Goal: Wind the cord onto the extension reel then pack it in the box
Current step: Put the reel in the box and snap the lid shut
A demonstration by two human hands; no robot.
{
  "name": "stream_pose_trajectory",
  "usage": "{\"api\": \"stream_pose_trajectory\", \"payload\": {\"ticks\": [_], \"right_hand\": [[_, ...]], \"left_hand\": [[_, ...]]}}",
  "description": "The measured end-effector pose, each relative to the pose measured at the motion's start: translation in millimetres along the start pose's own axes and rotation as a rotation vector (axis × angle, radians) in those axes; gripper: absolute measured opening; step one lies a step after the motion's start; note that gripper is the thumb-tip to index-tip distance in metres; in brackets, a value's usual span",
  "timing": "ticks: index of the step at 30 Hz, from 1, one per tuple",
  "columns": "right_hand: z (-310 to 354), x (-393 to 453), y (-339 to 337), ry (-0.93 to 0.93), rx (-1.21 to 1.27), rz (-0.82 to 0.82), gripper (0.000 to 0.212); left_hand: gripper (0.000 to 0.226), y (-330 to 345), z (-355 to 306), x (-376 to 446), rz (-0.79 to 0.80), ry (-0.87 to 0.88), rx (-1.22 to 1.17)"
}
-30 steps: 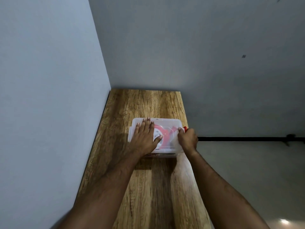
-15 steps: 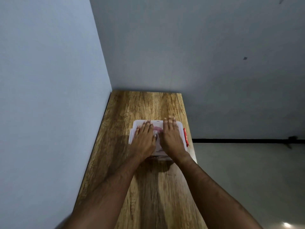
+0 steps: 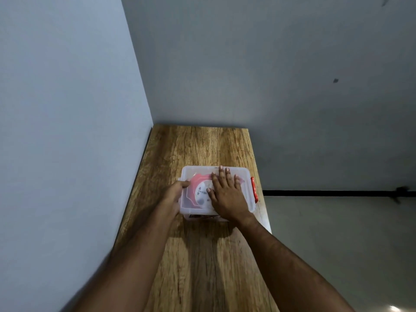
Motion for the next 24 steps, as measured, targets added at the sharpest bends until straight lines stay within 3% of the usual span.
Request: {"api": "stream_pose_trajectory", "payload": {"ticks": [3,7,10,15,18,21,24], "right_hand": [[0,0,0,0.002,0.01,-0.004,0.065],[0,2,-1,0.006,0.031,-0.012,0.066],[1,2,-1,0.01,0.03,-0.015,0.066],[2,0,1,0.016,0.034,-0.016,0.067],[3,1,1,0.017,0.042,-0.011,0.066],[3,1,0,0.022,0.039,-0.013,0.066],[4,0,-1,0.025,0.034,-0.006,0.065]], "left_hand": [[0.039,-5,-3,2,-0.058,0.027,0.038],[0.058,3,-15,-11,-0.423,0.408,0.527],[0.052,15,-13,-21,-0.532,0.545,0.716],[0.03,15,-14,-26,-0.538,0.619,0.695],[0.034,20,-11,-24,-0.538,0.648,0.798],[0.065,34,-10,-17,-0.582,0.639,1.308],[0.077,53,-2,-11,-0.342,0.727,1.778]]}}
Point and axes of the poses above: each hand's wrist, its own x-axis towards the middle knuckle, its own y-axis out of the palm, z = x × y, the point moved 4 cm from there along x, towards the middle knuckle, and after that the axes turned 12 degrees about z, right-handed, at the moved point
